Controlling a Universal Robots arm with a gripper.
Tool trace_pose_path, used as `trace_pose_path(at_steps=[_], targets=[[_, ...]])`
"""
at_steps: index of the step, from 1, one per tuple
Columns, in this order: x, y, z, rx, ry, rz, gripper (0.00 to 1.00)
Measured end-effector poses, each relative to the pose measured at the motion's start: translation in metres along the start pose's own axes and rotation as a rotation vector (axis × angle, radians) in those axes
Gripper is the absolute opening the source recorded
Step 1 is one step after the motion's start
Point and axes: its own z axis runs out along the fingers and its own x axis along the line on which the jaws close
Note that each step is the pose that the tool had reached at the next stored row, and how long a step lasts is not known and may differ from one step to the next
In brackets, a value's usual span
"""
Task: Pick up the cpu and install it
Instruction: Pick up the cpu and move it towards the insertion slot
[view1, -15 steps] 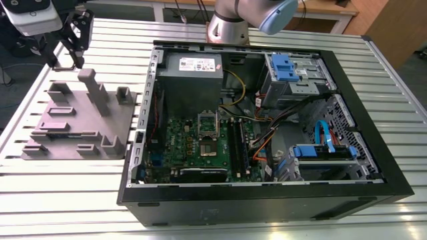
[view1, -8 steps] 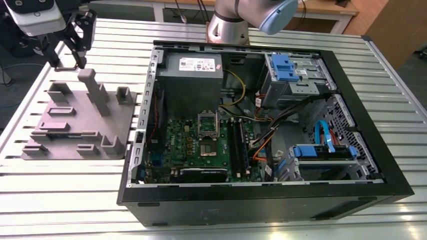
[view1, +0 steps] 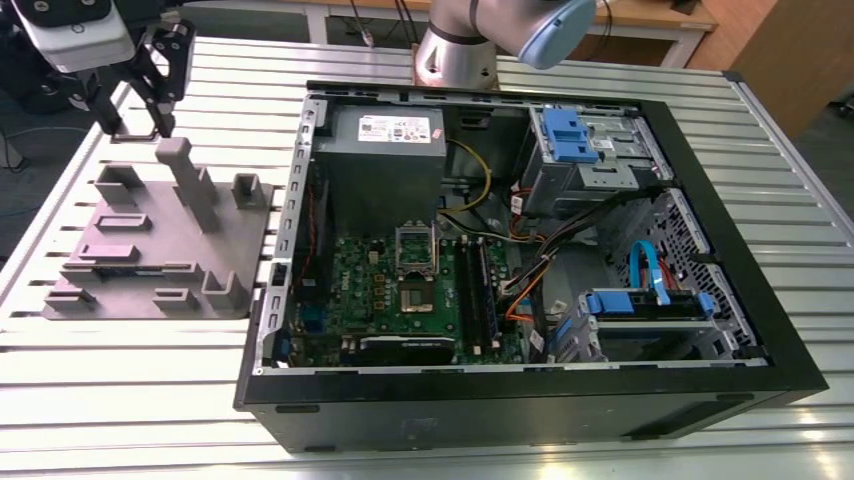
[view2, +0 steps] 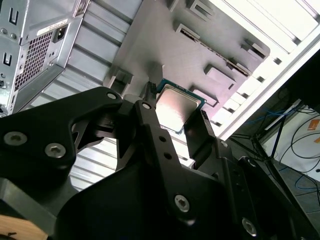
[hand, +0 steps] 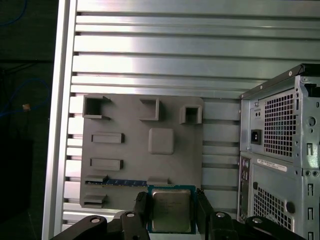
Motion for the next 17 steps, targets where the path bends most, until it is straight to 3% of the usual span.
trace_pose_path(at_steps=[4,17], targets=[[-0.0042,-0.0001,-0.0002,0.0000,0.0000,0.000,0.47],[-0.0067,-0.0002,-0.0003,0.0000,0.0000,0.000,0.47]])
